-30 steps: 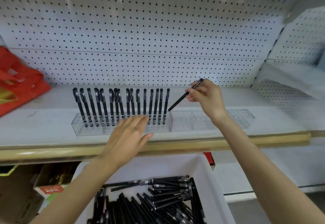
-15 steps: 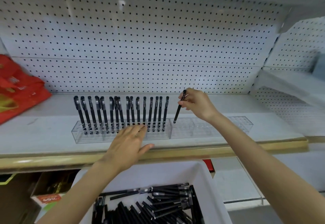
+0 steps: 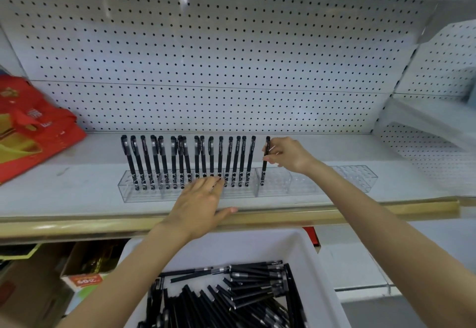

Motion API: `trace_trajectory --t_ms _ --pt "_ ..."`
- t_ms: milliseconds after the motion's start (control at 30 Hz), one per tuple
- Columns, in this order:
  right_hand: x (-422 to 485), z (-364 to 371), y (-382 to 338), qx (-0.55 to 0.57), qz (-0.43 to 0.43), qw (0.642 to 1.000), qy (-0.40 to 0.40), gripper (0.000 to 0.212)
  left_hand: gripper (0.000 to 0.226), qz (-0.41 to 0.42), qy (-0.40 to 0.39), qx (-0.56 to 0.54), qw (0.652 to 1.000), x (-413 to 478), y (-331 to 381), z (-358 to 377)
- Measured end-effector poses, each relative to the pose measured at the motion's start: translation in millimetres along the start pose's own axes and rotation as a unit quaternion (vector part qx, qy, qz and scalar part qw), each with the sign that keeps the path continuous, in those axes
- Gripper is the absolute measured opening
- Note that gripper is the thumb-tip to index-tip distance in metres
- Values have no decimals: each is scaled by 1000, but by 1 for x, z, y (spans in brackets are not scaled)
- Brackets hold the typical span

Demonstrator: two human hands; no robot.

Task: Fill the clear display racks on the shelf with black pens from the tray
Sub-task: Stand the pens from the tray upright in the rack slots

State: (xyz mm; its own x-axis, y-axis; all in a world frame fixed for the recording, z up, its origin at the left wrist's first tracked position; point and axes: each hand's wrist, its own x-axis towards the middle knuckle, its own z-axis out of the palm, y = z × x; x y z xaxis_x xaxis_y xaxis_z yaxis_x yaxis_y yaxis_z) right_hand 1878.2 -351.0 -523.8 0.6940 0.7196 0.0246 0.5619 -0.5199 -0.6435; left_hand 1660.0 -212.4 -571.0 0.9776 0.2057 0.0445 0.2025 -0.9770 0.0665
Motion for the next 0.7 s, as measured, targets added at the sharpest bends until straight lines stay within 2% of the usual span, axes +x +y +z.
trace_trajectory --t_ms 100,233,467,567,700 --pt "-5 -2 5 -28 18 999 -15 44 83 -5 -11 -13 1000 0 3 0" --pt "-26 -7 7 -59 22 998 9 59 85 -4 -12 -29 1000 -6 6 2" --pt "-89 20 -1 -46 -69 995 51 50 84 28 -13 -32 999 -38 16 5" --pt "-114 45 -6 -25 -87 996 11 45 82 20 -22 -34 999 -60 13 16" --pt "-139 88 -3 -28 -85 992 -93 46 80 3 -53 -28 998 -84 2 36"
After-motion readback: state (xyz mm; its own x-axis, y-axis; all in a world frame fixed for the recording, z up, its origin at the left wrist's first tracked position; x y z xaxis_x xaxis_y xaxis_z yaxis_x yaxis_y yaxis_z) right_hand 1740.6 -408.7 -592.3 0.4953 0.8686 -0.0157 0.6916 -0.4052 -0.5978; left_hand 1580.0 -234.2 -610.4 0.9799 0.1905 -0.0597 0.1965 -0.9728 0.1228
